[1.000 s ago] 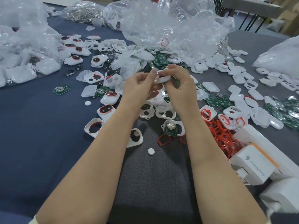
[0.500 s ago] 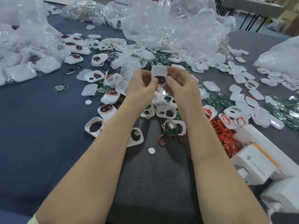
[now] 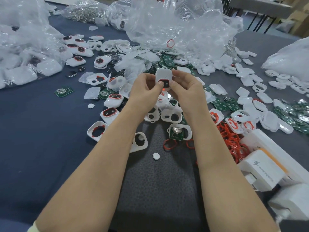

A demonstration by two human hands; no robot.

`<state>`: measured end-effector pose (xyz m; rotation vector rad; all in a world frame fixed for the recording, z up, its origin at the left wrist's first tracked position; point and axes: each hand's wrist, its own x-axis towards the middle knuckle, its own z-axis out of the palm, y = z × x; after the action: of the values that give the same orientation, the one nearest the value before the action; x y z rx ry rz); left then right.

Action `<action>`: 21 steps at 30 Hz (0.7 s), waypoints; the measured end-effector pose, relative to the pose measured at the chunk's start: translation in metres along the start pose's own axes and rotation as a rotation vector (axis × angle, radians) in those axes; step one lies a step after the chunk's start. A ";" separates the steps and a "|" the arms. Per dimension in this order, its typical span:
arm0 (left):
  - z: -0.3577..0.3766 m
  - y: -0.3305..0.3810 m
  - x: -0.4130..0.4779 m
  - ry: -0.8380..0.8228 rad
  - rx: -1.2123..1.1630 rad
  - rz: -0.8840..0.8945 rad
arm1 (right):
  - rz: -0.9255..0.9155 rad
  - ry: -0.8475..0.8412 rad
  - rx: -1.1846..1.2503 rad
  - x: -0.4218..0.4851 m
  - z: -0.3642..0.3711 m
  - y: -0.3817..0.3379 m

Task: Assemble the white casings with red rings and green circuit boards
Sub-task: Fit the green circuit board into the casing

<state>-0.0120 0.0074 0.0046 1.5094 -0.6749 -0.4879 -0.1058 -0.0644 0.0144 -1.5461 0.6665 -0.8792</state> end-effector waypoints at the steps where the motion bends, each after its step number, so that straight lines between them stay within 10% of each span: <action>1: 0.000 0.000 0.000 -0.002 -0.022 0.000 | 0.005 -0.005 0.001 0.001 0.000 0.000; 21: -0.002 0.000 -0.002 -0.052 -0.200 -0.015 | 0.101 -0.055 0.024 0.005 0.000 0.011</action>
<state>-0.0124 0.0101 0.0048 1.3181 -0.6356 -0.5906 -0.1026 -0.0707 0.0048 -1.4967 0.6858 -0.7644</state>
